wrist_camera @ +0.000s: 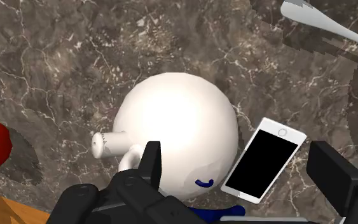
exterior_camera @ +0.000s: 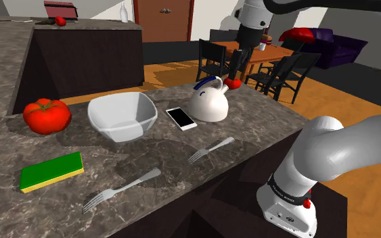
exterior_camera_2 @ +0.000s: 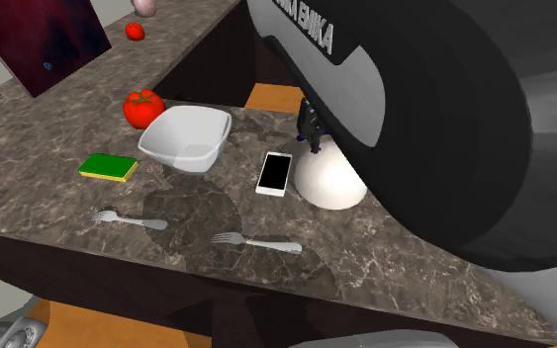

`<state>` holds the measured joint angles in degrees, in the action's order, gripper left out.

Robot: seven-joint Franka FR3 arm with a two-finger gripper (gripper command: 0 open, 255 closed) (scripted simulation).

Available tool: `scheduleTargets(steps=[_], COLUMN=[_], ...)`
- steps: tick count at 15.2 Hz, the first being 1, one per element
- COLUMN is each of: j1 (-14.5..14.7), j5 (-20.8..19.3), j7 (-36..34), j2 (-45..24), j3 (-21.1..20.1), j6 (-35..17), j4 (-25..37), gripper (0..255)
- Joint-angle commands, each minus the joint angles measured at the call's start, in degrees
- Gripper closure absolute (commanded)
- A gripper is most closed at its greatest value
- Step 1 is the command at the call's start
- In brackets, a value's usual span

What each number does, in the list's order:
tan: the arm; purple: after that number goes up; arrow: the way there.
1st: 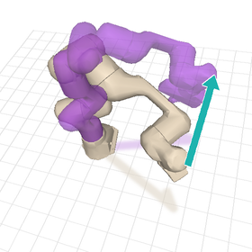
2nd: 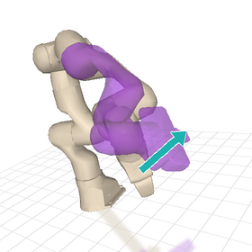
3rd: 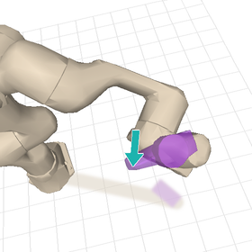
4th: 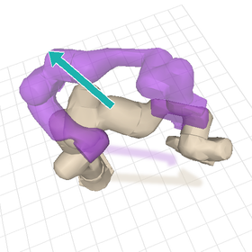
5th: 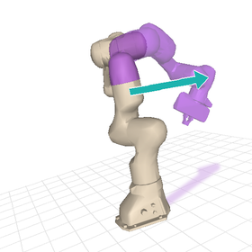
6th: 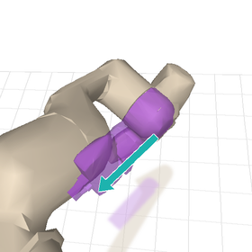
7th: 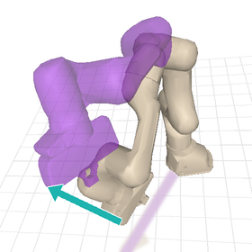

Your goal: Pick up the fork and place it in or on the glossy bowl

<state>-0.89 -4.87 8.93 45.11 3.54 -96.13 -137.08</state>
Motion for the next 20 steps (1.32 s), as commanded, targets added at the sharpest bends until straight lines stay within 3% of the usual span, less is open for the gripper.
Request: scheduleTargets(steps=[1, 11, 20], j1=[0.00, 10.62, 22.39], j5=[0.00, 3.60, 7.58], j7=[0.00, 7.46, 13.55], j2=[0.00, 4.57, 6.64], j3=[0.00, -4.87, -9.72], j6=[0.00, -13.31, -26.03], j4=[0.00, -15.77, -28.75], gripper=[0, 0, 0])
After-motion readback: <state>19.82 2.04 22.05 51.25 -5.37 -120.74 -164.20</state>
